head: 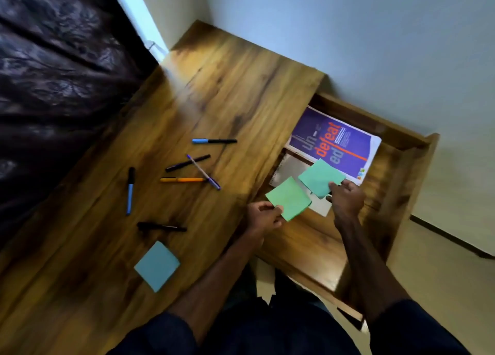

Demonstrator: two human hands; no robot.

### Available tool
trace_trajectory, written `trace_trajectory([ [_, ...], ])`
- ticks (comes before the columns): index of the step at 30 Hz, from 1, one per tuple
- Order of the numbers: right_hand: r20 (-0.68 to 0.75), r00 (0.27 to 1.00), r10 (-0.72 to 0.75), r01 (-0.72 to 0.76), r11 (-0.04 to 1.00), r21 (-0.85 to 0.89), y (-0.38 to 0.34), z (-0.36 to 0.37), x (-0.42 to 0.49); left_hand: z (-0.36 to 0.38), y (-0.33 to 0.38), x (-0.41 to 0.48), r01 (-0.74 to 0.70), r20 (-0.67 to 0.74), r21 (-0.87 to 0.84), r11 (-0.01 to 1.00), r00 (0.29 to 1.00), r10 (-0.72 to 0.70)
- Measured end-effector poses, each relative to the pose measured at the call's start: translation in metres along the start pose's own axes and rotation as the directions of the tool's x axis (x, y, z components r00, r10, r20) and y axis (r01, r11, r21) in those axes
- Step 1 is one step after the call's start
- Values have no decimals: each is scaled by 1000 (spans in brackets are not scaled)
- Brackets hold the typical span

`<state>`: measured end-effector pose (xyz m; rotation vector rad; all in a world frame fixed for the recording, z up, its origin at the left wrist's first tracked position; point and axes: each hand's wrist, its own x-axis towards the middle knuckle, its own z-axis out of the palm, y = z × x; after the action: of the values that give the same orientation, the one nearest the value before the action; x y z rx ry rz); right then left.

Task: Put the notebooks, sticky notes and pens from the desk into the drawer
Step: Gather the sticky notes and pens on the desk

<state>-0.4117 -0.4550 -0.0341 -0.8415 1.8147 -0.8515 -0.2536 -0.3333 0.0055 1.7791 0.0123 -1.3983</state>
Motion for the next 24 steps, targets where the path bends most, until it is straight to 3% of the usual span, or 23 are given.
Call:
trace_trajectory([
  [4, 2, 1000, 24, -24, 999, -27, 23, -26, 20, 31, -22, 3, 57, -26, 65, 996, 998, -56],
  [11, -140, 982, 124, -134, 989, -67, 45, -57, 34, 68, -25, 12, 64, -56, 46, 997, 997, -62],
  [19, -149, 976, 159, -201, 920, -337, 53, -73, 84, 82, -36, 26, 42, -26, 170, 985, 999, -38],
  [24, -125, 982, 140, -186, 824, -535, 56, -67, 101, 92, -46, 32, 36, -17, 226, 974, 999, -33],
])
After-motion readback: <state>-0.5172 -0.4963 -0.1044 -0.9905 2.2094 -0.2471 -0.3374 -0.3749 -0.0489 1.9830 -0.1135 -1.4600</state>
